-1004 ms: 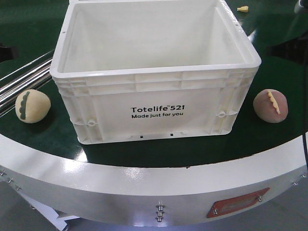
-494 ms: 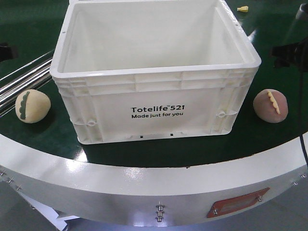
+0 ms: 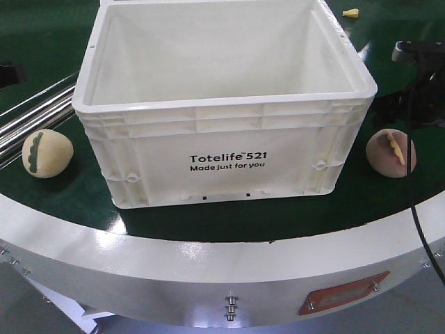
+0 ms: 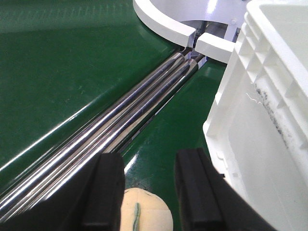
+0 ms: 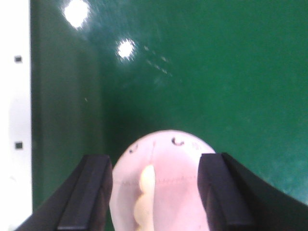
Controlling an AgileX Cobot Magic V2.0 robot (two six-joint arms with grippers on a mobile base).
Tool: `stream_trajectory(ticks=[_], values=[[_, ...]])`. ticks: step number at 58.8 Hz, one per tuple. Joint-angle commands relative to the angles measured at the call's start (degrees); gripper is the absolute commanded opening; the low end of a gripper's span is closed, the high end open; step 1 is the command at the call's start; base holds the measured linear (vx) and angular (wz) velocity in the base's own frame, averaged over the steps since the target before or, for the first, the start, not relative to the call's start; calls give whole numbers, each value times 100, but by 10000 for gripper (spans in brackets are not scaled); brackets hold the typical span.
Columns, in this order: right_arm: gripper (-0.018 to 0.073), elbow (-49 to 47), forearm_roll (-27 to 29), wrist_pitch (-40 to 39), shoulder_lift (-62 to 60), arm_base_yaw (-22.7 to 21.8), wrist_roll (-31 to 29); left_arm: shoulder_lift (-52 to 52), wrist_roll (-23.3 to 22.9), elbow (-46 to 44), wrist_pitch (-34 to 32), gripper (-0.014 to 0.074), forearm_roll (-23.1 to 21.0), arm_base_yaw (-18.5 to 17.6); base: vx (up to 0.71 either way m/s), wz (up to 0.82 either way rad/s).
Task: Place moving items into box and shelve
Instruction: 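Grasp the pink ball with the right gripper and lift it, then move the pink ball over the tote and release it inside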
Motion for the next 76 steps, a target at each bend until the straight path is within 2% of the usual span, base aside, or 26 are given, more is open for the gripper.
stream_trajectory(ticks=[1,15,22,28,35,48,58,64,76], values=[[465,-158,-22,-5,-181,-15,-65,-145,-49,-202,-354,397,-66,11,0,0],[463,-158,-22,458,149,-15,-27,-145,-49,-189,-346,397,-66,11,0,0],[416,-158,-22,545,255,-15,-27,-145,-49,-189,-346,397,-66,11,0,0],[262,-158,-65,552,263,-15,-33,-145,-49,-189,-346,397,-66,11,0,0],[-15,-158,-249,578,246,-15,-49,-145,-49,-189,-346,397,-66,11,0,0],[-10,-158,-386,597,97,-15,47,-145,-49,-189,-340,397,-61,11,0,0],[-8,-226,-398,594,-478,-15,61,-145,-49,-189,-368,397,-61,11,0,0],[-8,-489,-373,785,-914,-15,61,-145,-49,-189,-417,397,-61,11,0,0],[-8,-1582,114,1132,-1801,-15,61,-145,-49,-189,-442,397,-61,11,0,0]])
